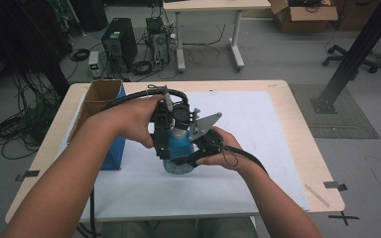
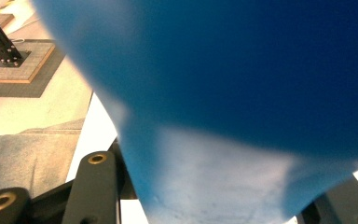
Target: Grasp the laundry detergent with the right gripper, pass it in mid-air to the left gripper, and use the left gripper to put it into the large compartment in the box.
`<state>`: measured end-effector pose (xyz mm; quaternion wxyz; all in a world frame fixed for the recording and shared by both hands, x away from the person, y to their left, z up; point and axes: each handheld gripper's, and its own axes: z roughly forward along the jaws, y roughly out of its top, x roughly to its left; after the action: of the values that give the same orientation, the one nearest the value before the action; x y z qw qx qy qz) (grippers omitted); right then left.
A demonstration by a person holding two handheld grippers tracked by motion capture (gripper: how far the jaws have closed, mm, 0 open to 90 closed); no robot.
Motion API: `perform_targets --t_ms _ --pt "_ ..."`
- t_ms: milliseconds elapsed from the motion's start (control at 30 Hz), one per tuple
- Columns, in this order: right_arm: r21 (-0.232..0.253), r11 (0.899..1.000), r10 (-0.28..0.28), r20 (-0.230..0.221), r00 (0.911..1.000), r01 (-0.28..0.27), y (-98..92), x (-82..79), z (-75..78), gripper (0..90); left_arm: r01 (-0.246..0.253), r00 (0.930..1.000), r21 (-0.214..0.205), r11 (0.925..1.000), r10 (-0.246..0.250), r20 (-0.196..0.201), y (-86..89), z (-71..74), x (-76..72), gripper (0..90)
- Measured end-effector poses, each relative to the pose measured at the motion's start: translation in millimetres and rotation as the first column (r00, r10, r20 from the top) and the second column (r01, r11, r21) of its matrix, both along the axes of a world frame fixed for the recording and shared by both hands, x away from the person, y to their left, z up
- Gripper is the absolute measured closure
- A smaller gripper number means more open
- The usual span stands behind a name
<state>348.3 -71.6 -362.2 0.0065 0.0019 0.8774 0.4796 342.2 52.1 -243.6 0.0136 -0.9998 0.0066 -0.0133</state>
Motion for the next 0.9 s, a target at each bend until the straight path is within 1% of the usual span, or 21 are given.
perform_targets --t_ms 200,367,433,467,533,667,700,767,800,867,900 --pt "0.005 1.0 -0.007 0.005 1.0 0.007 5.1 -1.1 -3.5 45.6 -0.004 1.0 -0.01 0.9999 0.004 0.0 0.5 -1.5 -0.8 0.2" --pt "0.002 1.0 -0.016 -0.001 0.9999 0.016 8.2 -1.9 -5.1 45.6 -0.001 1.0 -0.007 1.0 0.001 -0.001 -0.1 -3.3 -1.1 0.2" --pt "0.004 1.0 -0.016 -0.003 0.9999 0.016 9.4 -1.8 -5.1 45.5 0.0 1.0 -0.014 0.9999 0.0 -0.002 -0.4 -3.9 -1.2 0.2" --pt "0.014 1.0 -0.012 0.009 0.9999 0.012 10.3 -0.7 -5.3 45.6 -0.001 1.0 -0.014 0.9999 0.001 -0.001 -0.5 -4.2 -1.2 0.2" --pt "0.01 1.0 -0.015 0.004 0.9999 0.015 10.1 -1.1 -4.9 45.5 -0.002 1.0 -0.012 0.9999 0.002 -0.001 -0.6 -4.5 -1.2 0.2" --pt "0.016 1.0 -0.015 0.021 0.9997 0.014 10.0 0.6 -4.4 45.5 -0.008 1.0 -0.021 0.9998 0.008 -0.005 -1.1 -7.5 -0.6 0.2" --pt "0.016 1.0 -0.015 0.021 0.9997 0.014 9.9 0.6 -4.4 45.5 -0.006 1.0 -0.017 0.9998 0.006 -0.003 -1.7 -7.3 -0.4 0.2" --pt "0.015 1.0 -0.014 0.024 0.9996 0.014 9.8 0.8 -4.4 45.5 -0.004 1.0 -0.024 0.9997 0.004 -0.004 -2.9 -7.6 -0.5 0.2" --pt "0.015 1.0 -0.014 0.024 0.9996 0.014 9.8 0.8 -4.4 45.5 -0.004 1.0 -0.024 0.9997 0.004 -0.004 -2.9 -7.6 -0.5 0.2" --pt "0.021 1.0 -0.015 0.003 0.9999 0.014 10.2 -0.9 -4.1 45.5 -0.002 1.0 -0.023 0.9997 0.002 -0.002 -4.5 -7.9 -0.5 0.4" --pt "0.021 1.0 -0.018 0.005 0.9998 0.018 10.3 -1.0 -4.2 45.5 -0.004 1.0 -0.029 0.9996 0.004 -0.003 -4.7 -8.7 -0.6 0.4"
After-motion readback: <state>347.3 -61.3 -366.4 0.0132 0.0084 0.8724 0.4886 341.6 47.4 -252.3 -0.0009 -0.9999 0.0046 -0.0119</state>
